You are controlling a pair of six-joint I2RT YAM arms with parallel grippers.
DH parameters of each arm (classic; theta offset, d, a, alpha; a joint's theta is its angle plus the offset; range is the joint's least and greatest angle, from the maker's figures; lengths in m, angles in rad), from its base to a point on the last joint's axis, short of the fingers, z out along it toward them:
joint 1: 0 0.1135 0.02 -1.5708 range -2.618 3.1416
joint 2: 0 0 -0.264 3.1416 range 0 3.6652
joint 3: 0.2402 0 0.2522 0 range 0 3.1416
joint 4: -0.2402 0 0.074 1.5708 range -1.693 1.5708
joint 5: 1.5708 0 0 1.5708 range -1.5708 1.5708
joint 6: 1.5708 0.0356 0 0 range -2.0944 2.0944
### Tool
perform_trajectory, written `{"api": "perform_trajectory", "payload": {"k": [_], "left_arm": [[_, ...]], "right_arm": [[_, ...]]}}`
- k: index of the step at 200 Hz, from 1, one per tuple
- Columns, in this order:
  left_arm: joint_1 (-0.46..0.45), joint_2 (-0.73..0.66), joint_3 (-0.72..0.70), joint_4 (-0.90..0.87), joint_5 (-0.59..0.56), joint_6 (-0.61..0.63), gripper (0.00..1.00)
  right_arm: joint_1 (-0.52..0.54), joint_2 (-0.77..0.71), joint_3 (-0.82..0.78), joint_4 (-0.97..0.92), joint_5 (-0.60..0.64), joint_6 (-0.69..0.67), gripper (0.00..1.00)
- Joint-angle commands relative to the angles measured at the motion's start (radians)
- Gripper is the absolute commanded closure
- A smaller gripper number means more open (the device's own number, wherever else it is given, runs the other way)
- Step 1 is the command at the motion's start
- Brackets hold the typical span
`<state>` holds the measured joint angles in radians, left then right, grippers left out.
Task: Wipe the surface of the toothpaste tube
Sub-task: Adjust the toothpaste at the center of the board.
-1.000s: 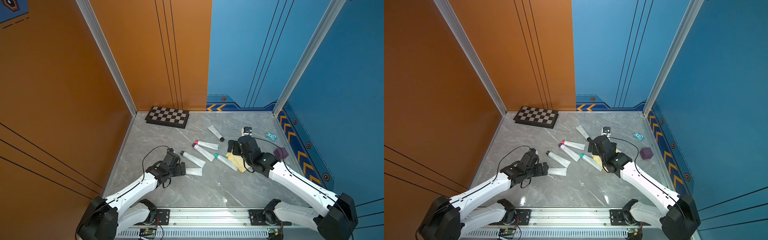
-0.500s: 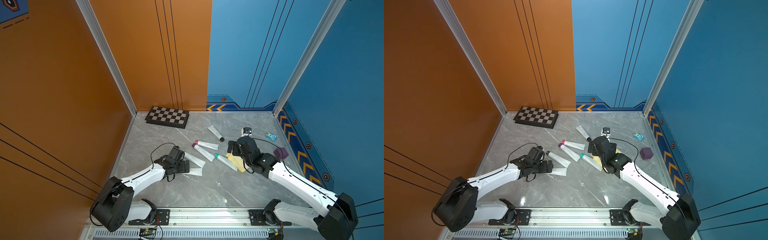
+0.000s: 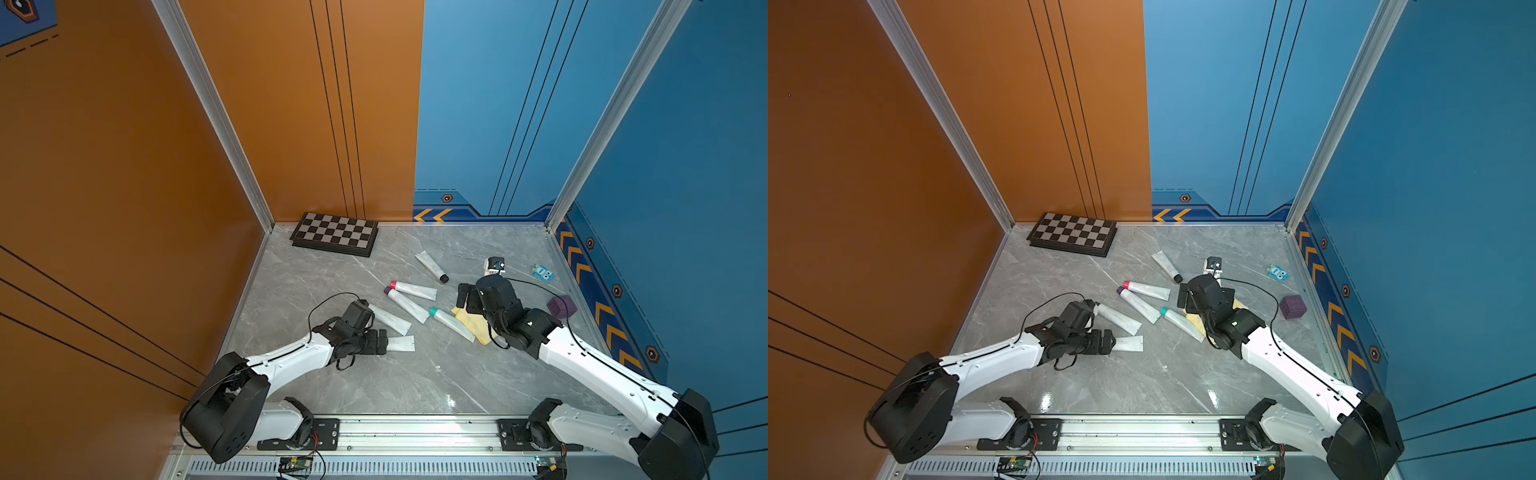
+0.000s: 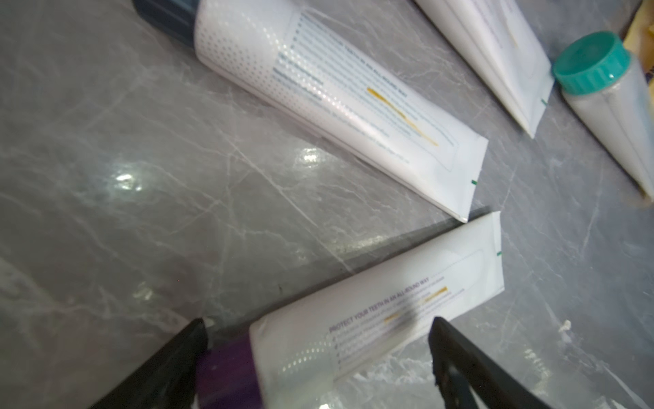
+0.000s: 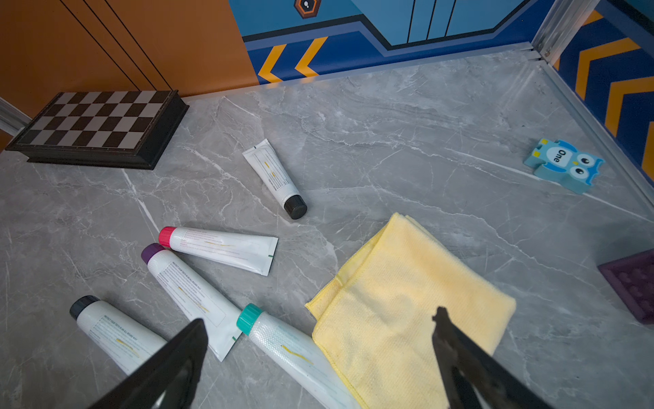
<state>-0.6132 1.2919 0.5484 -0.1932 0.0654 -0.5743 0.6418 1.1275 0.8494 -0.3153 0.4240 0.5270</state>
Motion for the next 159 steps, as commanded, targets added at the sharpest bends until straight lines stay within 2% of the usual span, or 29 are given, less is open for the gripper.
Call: {"api": "perform_trajectory", "payload": {"k": [1, 45, 81, 111, 159], "left_arm": [[-0.050, -0.038, -0.051, -0.026, 0.030, -0.061, 0.01], [-0.167, -0.056, -0.062, -0.028, 0.029, -0.106, 0.01], [-0.232, 0.005, -0.042, -0.036, 0.036, -0.091, 0.01], [-0.258, 0.027, 0.046, -0.167, -0.082, -0.027, 0.01], [-0.261, 0.121, 0.211, -0.325, -0.163, 0.139, 0.01]], "right_arm": [[0.007, -0.020, -0.016, -0.034, 0.029, -0.004, 0.00], [0.007, -0.020, -0.020, -0.034, 0.039, -0.004, 0.00], [0.008, -0.020, -0.022, -0.035, 0.038, -0.003, 0.00], [0.007, -0.020, -0.023, -0.035, 0.032, 0.001, 0.00], [0.008, -0.020, -0.013, -0.044, 0.029, 0.002, 0.00]]}}
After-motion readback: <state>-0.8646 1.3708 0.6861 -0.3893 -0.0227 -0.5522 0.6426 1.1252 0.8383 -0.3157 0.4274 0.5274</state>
